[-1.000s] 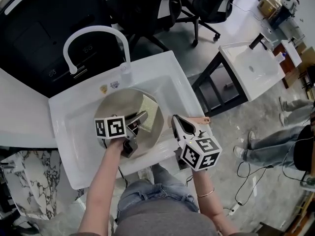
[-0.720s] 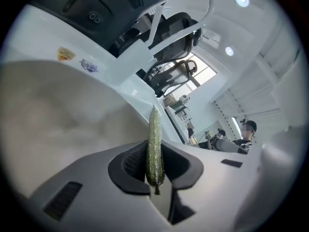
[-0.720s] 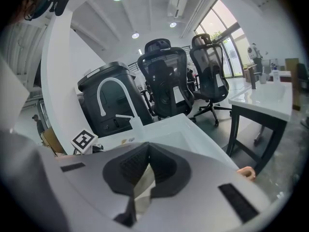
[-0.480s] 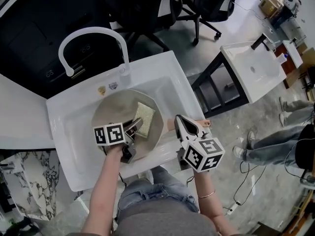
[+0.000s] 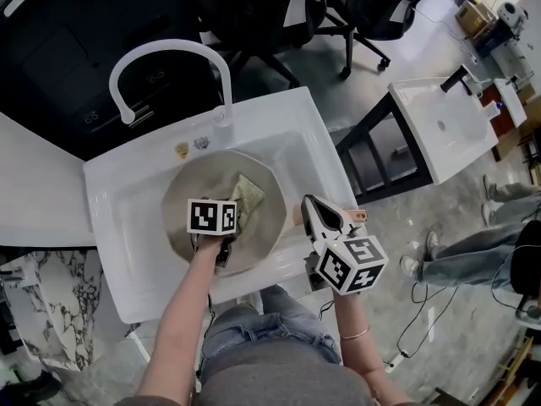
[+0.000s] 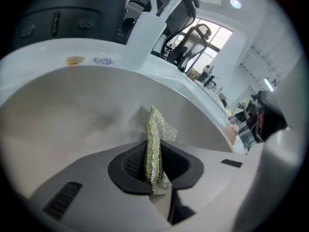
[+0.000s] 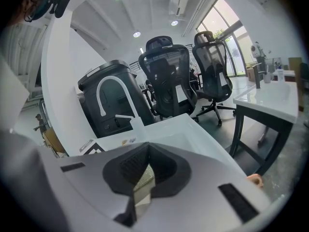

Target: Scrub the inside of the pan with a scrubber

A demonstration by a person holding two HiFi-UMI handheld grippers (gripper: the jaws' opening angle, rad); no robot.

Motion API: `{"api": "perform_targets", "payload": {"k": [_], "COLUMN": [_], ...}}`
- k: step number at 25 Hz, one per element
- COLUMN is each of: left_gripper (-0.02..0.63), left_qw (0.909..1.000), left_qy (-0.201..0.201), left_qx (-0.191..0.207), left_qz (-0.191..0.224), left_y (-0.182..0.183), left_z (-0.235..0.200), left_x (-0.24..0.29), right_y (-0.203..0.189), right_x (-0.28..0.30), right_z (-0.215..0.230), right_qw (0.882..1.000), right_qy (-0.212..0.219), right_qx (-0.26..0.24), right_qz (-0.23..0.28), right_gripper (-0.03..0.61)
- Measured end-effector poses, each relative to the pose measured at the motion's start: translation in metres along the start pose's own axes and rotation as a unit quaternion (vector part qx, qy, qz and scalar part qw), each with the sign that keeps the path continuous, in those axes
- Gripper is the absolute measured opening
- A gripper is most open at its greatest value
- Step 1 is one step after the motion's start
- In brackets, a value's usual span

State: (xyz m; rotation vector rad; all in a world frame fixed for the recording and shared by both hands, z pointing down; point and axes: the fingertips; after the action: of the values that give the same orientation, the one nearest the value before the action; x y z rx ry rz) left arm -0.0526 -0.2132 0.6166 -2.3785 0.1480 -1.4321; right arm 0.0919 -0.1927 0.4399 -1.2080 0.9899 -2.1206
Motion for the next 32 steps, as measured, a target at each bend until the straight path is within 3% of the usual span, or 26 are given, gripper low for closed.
{"api": "perform_targets", "payload": {"k": [7, 15, 24, 32], "left_gripper": [0.063, 0.063, 0.063, 0.063], "left_qw": [0.9939, 0.977, 0.9523, 0.9325], "left_qy": [0.098, 0.19, 0.267, 0.305], "left_qx": [0.05, 0.097, 0.148, 0.194], "left_qz": [-0.006, -0.002, -0.008, 0.001], "left_y": [0.012, 0.026, 0.027, 0.032], "left_z": [-0.031, -0.071, -0.089, -0.084], "left_x": [-0.008, -0.029, -0.051, -0.081], "right_y": [0.0, -0.001, -0.008, -0.014], "right_x": [-0.001, 0.002, 0.009, 0.01], "right_z": [-0.003, -0.006, -0.019, -0.034], "right_qw": [1.0, 1.0, 0.999, 0.998], "right_qy": [0.006, 0.013, 0.024, 0.031], "right_qx": [-0.003, -0.007, -0.023, -0.038], "right_qz": [-0.001, -0.006, -0.022, -0.03], "right_gripper": [0.011, 0.011, 0.011, 0.011]}}
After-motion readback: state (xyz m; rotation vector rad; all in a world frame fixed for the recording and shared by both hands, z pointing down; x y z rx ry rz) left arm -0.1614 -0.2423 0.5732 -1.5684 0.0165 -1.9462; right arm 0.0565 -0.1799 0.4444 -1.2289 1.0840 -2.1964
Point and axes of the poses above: the fingertips, and each gripper's own axes: x forward along the fingers, z to its right, y out of its top, and after that the axes turned 7 degrees about -z, right-handed
